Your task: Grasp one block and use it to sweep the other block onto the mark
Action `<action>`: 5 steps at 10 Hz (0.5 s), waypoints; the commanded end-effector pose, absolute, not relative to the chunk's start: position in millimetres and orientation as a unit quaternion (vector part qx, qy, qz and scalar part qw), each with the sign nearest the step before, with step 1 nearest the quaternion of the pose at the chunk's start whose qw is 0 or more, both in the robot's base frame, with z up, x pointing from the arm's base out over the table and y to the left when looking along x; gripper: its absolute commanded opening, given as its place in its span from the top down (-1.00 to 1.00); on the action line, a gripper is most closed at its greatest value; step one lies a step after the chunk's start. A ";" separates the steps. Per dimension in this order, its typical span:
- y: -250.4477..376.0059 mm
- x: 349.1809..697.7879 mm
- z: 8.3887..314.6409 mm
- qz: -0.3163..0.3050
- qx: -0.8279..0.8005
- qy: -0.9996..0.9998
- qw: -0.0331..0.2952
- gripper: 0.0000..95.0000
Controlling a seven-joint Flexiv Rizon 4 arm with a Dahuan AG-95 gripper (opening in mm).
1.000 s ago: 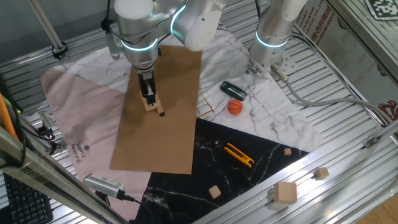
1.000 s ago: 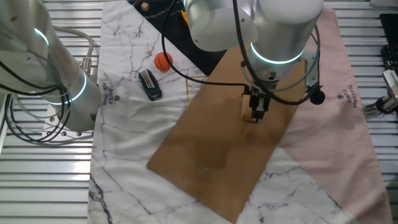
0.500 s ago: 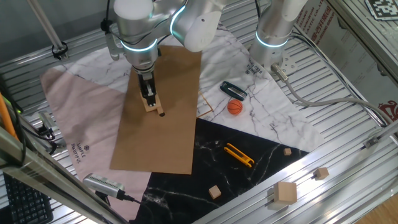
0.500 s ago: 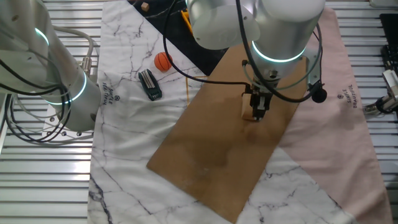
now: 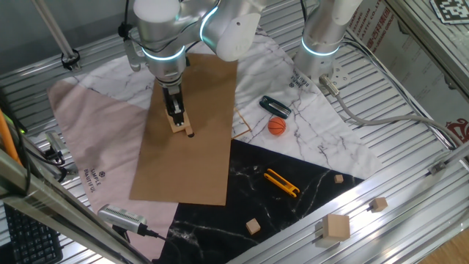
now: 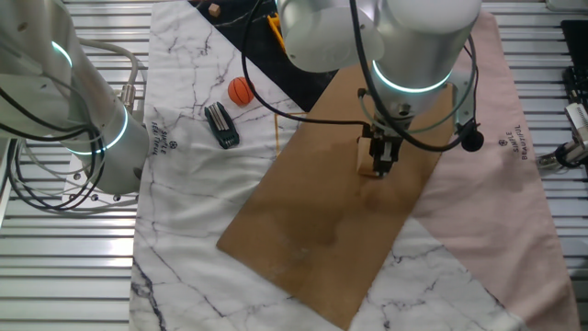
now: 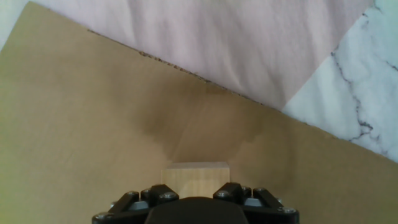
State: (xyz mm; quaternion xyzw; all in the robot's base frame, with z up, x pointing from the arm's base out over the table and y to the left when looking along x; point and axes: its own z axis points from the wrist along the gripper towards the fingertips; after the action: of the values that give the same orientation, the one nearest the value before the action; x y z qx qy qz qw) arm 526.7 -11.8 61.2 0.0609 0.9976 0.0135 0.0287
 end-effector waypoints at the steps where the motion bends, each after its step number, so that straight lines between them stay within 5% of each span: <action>1: -11.6 526.5 61.2 0.013 0.061 0.998 0.029 1.00; 5: -9.9 527.3 61.6 0.015 0.065 0.997 0.029 1.00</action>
State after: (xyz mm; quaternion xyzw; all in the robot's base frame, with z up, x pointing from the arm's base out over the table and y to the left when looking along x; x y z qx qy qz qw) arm 527.6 -9.5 61.8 0.0655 0.9973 0.0148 0.0288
